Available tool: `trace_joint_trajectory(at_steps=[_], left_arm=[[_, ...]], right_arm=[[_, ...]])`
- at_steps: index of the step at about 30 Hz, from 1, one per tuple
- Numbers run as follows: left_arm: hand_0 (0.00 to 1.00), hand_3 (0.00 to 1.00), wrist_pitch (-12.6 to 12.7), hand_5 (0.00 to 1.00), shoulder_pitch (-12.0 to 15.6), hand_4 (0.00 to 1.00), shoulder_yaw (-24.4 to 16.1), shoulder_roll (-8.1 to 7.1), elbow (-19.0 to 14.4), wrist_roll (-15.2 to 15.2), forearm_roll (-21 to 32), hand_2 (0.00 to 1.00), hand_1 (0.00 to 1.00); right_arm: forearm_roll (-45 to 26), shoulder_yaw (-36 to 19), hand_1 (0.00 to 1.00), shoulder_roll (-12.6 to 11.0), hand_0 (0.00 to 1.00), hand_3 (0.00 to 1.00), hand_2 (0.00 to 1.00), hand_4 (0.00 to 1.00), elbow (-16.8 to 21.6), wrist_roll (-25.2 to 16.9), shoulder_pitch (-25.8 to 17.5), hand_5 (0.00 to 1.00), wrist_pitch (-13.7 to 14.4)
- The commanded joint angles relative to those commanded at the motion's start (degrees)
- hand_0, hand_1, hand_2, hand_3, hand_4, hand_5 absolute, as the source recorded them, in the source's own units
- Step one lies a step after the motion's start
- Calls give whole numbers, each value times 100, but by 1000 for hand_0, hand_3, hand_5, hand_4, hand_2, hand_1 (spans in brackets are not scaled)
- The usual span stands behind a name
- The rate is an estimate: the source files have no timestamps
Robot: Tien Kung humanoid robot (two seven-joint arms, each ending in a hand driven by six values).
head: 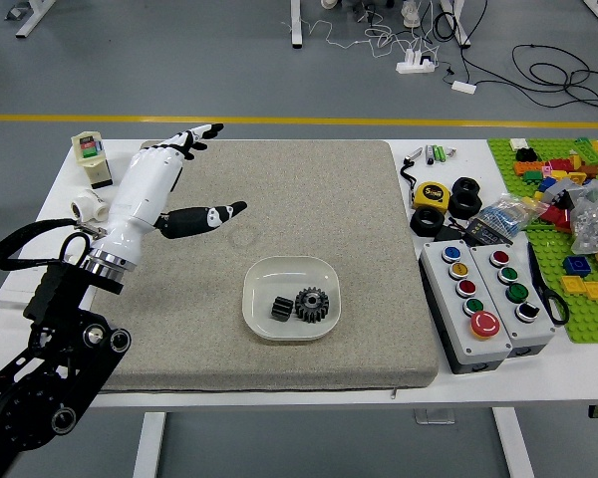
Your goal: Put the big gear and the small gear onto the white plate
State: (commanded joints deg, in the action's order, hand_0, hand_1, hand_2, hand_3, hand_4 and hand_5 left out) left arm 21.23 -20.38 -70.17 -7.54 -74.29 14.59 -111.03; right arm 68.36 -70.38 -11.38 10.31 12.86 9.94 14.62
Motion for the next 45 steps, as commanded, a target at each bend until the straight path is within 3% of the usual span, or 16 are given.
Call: trace_joint_trajectory(at_steps=[3, 4, 9, 10, 15, 16, 18, 22, 23, 29, 45], left_arm=[[539, 611, -422, 412, 130, 849, -70, -4, -284, -108, 708, 671, 623], [596, 663, -484, 565, 143, 857, -76, -2, -313, -120, 931, 710, 639], [596, 663, -1038, 565, 314, 857, -297, 72, -454, -424, 2160, 710, 639], [698, 799, -1146, 701, 355, 870, -373, 81, -426, -471, 2384, 791, 722], [698, 799, -1336, 701, 517, 870, -653, 156, -353, -580, 3687, 791, 722], [752, 886, -1354, 809, 572, 892, -726, 196, -352, -577, 3873, 878, 784], [752, 886, -1370, 809, 621, 892, -800, 231, -352, -575, 4309, 878, 784], [752, 886, -1538, 809, 859, 892, -1091, 347, -355, -489, 4373, 878, 784], [771, 833, -1542, 869, 893, 906, -1124, 351, -353, -429, 4360, 869, 782], [775, 823, -1687, 895, 1054, 913, -1342, 287, -370, -413, 4149, 864, 778], [779, 820, -1700, 908, 1050, 910, -1433, 298, -268, -493, 3917, 864, 780]], right_arm=[[31, -8, 680, 2, 661, 554, 741, 756, 0, 1, -3, 611, -4], [33, -8, 680, 1, 661, 554, 741, 755, 0, 1, -3, 612, -4], [17, -7, 680, 4, 661, 554, 741, 755, 0, 0, -8, 612, 2], [7, 7, 681, 0, 660, 554, 741, 757, 0, -3, -1, 614, 1], [14, 18, 681, -16, 660, 554, 741, 757, 0, -3, 31, 614, -3], [15, 11, 680, -23, 659, 554, 741, 755, 0, -5, 40, 612, -3], [17, 5, 680, -29, 659, 554, 741, 755, 0, -6, 48, 612, -4], [50, -17, 680, -36, 659, 554, 741, 755, 0, -11, 67, 612, -9], [63, -25, 680, -37, 661, 554, 741, 755, 0, -11, 71, 610, -10], [91, -55, 680, -40, 660, 554, 741, 755, 0, -13, 75, 611, -14], [44, -44, 680, -40, 658, 554, 740, 755, 0, -23, 90, 612, -8]])
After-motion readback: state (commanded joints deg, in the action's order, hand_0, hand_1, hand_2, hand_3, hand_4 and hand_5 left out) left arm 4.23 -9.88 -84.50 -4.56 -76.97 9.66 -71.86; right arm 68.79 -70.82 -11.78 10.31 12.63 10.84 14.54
